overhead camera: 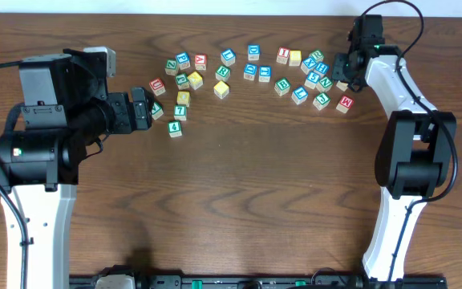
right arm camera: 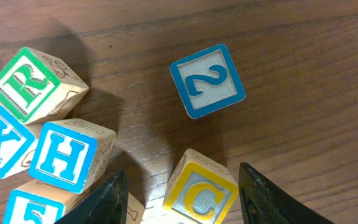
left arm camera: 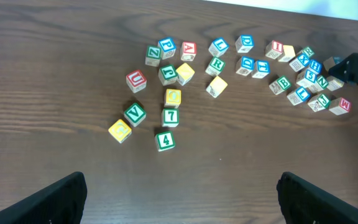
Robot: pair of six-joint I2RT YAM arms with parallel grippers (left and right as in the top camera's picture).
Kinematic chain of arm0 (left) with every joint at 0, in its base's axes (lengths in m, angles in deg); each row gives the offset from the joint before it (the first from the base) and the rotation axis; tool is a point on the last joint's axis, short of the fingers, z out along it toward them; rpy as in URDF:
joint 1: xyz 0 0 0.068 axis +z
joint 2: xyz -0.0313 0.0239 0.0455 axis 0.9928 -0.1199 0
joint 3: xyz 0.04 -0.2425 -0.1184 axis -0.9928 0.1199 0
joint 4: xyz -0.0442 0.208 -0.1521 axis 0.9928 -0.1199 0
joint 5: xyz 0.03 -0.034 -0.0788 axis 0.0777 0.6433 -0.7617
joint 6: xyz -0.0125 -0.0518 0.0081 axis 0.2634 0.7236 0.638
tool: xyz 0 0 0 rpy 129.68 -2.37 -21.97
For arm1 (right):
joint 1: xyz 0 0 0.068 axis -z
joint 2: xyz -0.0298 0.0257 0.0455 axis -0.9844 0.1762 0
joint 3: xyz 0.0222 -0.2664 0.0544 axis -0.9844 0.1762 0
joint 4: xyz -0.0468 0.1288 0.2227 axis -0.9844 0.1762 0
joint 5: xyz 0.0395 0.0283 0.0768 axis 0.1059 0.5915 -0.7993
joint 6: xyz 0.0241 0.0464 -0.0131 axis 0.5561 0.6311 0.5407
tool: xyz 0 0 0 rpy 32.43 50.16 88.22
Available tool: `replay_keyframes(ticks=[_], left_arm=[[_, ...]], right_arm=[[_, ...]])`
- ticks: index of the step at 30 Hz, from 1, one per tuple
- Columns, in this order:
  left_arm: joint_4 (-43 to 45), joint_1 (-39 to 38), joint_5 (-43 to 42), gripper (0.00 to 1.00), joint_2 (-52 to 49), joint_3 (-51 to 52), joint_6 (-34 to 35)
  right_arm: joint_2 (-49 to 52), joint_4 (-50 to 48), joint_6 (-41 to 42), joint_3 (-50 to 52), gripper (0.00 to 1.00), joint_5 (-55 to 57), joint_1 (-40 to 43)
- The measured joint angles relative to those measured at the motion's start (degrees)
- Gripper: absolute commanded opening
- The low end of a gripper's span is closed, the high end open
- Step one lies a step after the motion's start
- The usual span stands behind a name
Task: Spell out CORL
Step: 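Move the right gripper over the yellow C block at upper right, then close the right gripper on the yellow C block and lift it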
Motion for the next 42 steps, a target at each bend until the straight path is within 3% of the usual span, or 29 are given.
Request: replay_keyframes(ticks=[13,26,36,42], left_arm=[[0.0,0.0,0.0,0.96,0.0,0.0,0.0],[0.0,0.0,0.0,0.96,0.0,0.0,0.0],[0.0,-0.02,0.0,0.96,0.0,0.0,0.0],[0.0,0.0,0.0,0.96,0.0,0.0,0.0]], right_arm=[[0.0,6.29,2.51,-0.02,0.51,1.57,0.0],[0.0,4.2,10.4,-0.02,0.5,2.78,0.0],[2.73,2.23,16.35,-0.09,0.42,2.82,-0.02],[3.48,-0.04,17.31,-0.11,0.29,3.26,-0.02]])
